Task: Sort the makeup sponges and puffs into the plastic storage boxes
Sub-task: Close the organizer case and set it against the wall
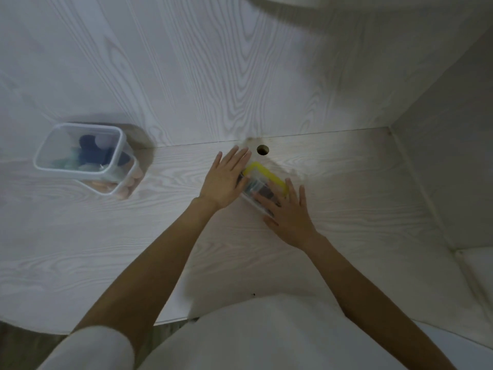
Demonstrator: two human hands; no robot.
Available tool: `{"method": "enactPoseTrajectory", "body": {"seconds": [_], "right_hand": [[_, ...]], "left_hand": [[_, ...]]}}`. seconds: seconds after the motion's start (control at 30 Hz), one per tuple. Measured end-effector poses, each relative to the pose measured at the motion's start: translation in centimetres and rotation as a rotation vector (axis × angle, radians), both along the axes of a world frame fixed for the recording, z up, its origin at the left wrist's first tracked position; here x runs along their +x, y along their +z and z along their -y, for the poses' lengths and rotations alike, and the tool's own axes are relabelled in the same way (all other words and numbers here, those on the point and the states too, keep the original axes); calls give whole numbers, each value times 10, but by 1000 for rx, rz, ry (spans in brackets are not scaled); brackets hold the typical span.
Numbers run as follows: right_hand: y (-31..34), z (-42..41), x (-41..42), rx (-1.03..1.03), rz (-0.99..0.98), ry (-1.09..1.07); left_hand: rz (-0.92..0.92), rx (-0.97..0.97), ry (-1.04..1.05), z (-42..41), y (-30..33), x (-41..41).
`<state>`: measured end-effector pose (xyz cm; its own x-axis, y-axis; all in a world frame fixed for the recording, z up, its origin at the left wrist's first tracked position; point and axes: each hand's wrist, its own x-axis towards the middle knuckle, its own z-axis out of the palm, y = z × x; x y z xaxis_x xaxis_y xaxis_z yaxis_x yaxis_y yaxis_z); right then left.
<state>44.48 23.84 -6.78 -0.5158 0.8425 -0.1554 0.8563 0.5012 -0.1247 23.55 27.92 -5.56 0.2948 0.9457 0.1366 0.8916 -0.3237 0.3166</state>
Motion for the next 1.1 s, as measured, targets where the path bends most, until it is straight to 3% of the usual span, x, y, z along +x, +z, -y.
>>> {"method": "enactPoseTrajectory", "body": {"seconds": [0.13,0.23,0.4,0.57,0.67,0.73,0.8,0.87,0.93,1.0,1.1], "right_hand": [[4,-12,53,-88,-96,20],[3,-5,57,-30,-216,-105],[-8,2,38,106,-42,-341],[-8,-3,39,59,-21,-328],[-5,-6,45,30,-105,-287],[-3,-4,51,33,-251,-399],[0,0,60,79,-446,-650],[3,1,70,-73,-733,-931],[6,3,79,-310,-987,-1094],[10,8,87,-343,-1050,-1111],[16,21,104,-265,-997,-1097]], "left_hand": [[-90,-10,-105,6,-14,14],[-47,-73,-12,19,-25,33],[-106,-5,64,31,-33,45],[-45,-75,49,24,-31,45],[11,-23,19,21,-33,37],[154,10,150,25,-34,34],[474,-152,411,39,-23,38],[729,-356,605,48,-17,41],[787,-434,666,53,-13,42],[834,-459,682,56,-10,43],[908,-517,611,57,-2,61]]}}
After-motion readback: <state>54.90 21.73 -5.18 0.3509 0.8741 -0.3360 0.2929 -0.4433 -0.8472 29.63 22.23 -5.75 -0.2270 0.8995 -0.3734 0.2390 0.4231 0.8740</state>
